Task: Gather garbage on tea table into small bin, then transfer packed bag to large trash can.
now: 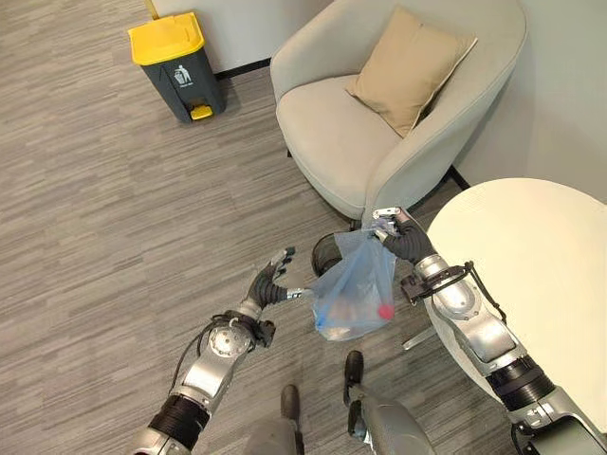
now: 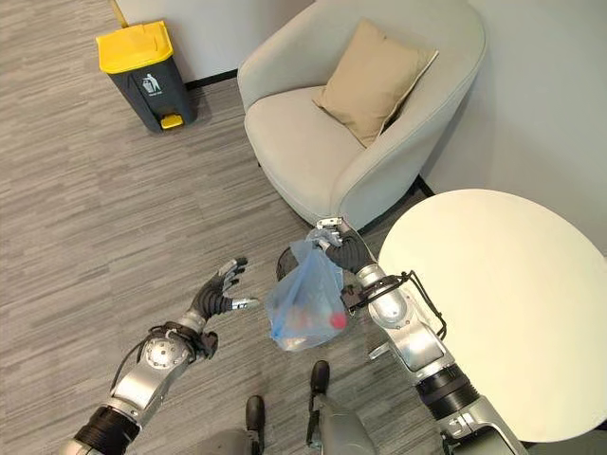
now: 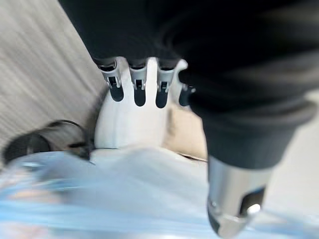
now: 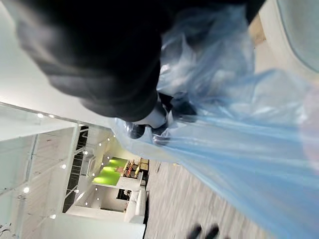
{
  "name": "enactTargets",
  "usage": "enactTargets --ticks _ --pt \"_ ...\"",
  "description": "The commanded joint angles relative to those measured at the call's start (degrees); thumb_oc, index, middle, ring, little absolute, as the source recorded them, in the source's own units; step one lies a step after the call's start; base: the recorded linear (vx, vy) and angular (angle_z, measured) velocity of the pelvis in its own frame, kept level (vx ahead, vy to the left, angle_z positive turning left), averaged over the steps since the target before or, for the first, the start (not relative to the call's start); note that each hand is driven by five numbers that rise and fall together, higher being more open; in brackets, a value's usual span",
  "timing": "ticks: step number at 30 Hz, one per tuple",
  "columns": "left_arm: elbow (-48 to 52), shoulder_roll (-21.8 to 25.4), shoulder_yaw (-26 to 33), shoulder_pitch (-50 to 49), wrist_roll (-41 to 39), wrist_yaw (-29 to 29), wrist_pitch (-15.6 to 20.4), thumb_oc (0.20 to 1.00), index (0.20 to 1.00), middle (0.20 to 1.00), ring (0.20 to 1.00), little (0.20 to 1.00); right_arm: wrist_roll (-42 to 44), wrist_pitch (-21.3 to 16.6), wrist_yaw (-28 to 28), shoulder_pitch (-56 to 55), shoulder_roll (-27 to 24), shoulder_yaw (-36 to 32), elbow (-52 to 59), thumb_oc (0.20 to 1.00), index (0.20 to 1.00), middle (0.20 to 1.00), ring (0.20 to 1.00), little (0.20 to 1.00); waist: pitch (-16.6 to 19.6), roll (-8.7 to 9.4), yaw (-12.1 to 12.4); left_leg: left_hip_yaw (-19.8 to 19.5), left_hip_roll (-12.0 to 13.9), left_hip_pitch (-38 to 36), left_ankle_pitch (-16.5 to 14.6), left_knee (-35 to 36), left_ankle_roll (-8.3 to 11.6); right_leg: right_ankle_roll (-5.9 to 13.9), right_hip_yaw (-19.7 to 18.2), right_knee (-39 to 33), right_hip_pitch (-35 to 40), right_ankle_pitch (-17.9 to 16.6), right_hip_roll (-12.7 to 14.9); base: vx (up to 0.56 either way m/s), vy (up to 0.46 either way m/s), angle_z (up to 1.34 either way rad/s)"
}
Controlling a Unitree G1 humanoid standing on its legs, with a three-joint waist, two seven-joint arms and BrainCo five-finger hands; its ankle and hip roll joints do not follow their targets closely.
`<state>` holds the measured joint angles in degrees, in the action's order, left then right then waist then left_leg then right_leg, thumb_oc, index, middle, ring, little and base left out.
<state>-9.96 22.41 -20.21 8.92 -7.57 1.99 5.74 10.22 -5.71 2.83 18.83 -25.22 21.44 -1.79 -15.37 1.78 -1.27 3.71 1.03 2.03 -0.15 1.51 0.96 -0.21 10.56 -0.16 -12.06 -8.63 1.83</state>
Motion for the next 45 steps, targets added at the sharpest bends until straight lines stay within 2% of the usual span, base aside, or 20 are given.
enactTargets --ticks 1,8,19,24,25,28,29,37,42,43,44,45 --pt "4.51 3.25 0.01 -2.19 3.44 0.1 3.53 1.0 1.0 1.0 1.0 1.0 4.41 -3.42 -0.77 0.65 3.19 -1.49 4.64 0.2 0.2 0.2 0.2 0.2 6.67 1.17 0.42 0.39 -0.17 2.64 -2.09 -0.98 2.01 5.02 -2.21 0.72 5.71 10.3 1.53 0.06 0.082 0.02" --pt "4.57 1.21 -3.1 1.4 3.3 1.22 3.33 1.0 1.0 1.0 1.0 1.0 8.43 -3.44 -2.21 4.31 7.58 2.93 7.4 0.2 0.2 0.2 0.2 0.2 9.18 2.5 0.62 1.35 -0.43 -1.71 -2.29 1.5 1.43 5.58 -3.24 -0.01 9.11 10.51 1.79 0.06 0.038 -0.04" --pt "0.11 -0.59 -5.7 4.15 9.12 6.19 1.83 1.0 1.0 1.0 1.0 1.0 12.44 -4.48 -1.39 13.07 12.06 9.19 8.21 0.2 0.2 0.2 0.2 0.2 10.95 3.1 1.14 1.78 -0.26 -5.24 -2.73 2.76 1.32 5.39 -3.77 -1.44 12.74 10.88 1.61 0.07 0.007 -0.05" --pt "-1.99 -2.31 -9.11 7.58 10.6 7.41 1.27 1.0 1.0 1.0 1.0 1.0 13.6 -4.29 -1.05 16.68 14.41 12.77 7.07 0.2 0.2 0.2 0.2 0.2 11.02 3.49 1.24 1.53 -0.16 -5.47 -2.79 2.83 1.3 5.38 -3.71 -1.33 12.9 10.98 1.52 0.01 0.0 0.0" --pt "-3.66 -4.01 -11.88 10.36 11.26 7.75 0.79 1.0 1.0 1.0 1.0 1.0 15.02 -3.9 -1.24 18.25 16.48 15.4 5.75 0.2 0.2 0.2 0.2 0.2 11.05 3.65 1.27 1.47 -0.12 -5.42 -2.79 2.81 1.26 5.37 -3.66 -1.32 12.92 11.01 1.55 0.0 0.0 0.0" --pt "-4.96 -5.95 -14.05 13.82 10.92 8.96 0.75 1.0 1.0 1.0 1.0 1.0 17.33 -3.99 -1.34 19.01 18.84 17.93 4.36 0.2 0.2 0.2 0.2 0.2 11.02 3.73 1.06 1.41 -0.21 -5.22 -2.74 2.76 1.2 5.37 -3.73 -1.24 12.73 10.98 1.54 0.0 0.0 0.0" --pt "-5.12 -6.61 -14.43 15.51 10.33 9.73 0.83 0.2 0.2 0.2 0.2 0.2 18.38 -3.87 -1.63 19.01 19.74 19.13 3.92 0.2 0.2 0.2 0.2 0.2 10.93 3.74 0.96 1.38 -0.23 -5.17 -2.7 2.75 1.19 5.38 -3.78 -1.23 12.62 10.86 1.56 -0.03 0.034 -0.07" --pt "-2.16 -5.94 -11.07 16.65 6.15 12.26 2.21 0.2 0.2 0.2 0.2 0.2 17.52 -3.78 -2.2 18.5 18.24 19.79 3.98 0.2 0.2 0.2 0.2 0.2 11.2 3.61 0.86 1.57 -0.27 -5.2 -2.62 2.76 1.19 5.49 -3.86 -1.55 12.67 10.6 1.77 0.0 0.002 -0.01" --pt "0.49 -4.93 -8.74 14.48 5.17 12.17 2.79 0.2 0.2 0.2 0.2 0.2 13.04 -3.44 -2.45 17.43 15.62 18.47 5.08 0.2 0.2 0.2 0.2 0.2 11.54 3.48 0.85 1.69 -0.32 -5.44 -2.73 2.88 1.22 5.58 -3.73 -2.0 13.11 10.5 1.85 0.0 0.0 0.0" --pt "1.57 -4.41 -7.88 13.49 4.91 11.9 2.87 0.2 0.2 0.2 0.2 0.2 10.05 -3.15 -2.44 17.14 14.38 17.83 5.59 0.304 0.304 0.304 0.304 0.304 11.66 3.41 0.86 1.67 -0.33 -5.5 -2.73 2.94 1.2 5.62 -3.71 -2.12 13.22 10.47 1.84 0.0 0.0 0.0" --pt "2.22 -4.11 -7.32 12.88 4.87 11.76 2.99 0.2 0.2 0.2 0.2 0.2 8.23 -3.03 -2.22 16.9 13.67 17.38 5.87 0.598 0.598 0.598 0.598 0.598 11.71 3.37 0.86 1.68 -0.34 -5.55 -2.76 2.97 1.19 5.64 -3.69 -2.19 13.25 10.46 1.85 0.0 0.0 0.0" --pt "3.26 -3.68 -6.46 11.94 4.8 11.72 3.28 0.2 0.2 0.2 0.2 0.2 4.3 -2.9 -1.76 16.83 12.14 16.57 6.47 1.0 1.0 1.0 1.0 1.0 11.83 3.34 0.82 1.61 -0.35 -5.61 -2.78 3.01 1.17 5.69 -3.71 -2.37 13.4 10.44 1.87 0.0 0.0 0.0"
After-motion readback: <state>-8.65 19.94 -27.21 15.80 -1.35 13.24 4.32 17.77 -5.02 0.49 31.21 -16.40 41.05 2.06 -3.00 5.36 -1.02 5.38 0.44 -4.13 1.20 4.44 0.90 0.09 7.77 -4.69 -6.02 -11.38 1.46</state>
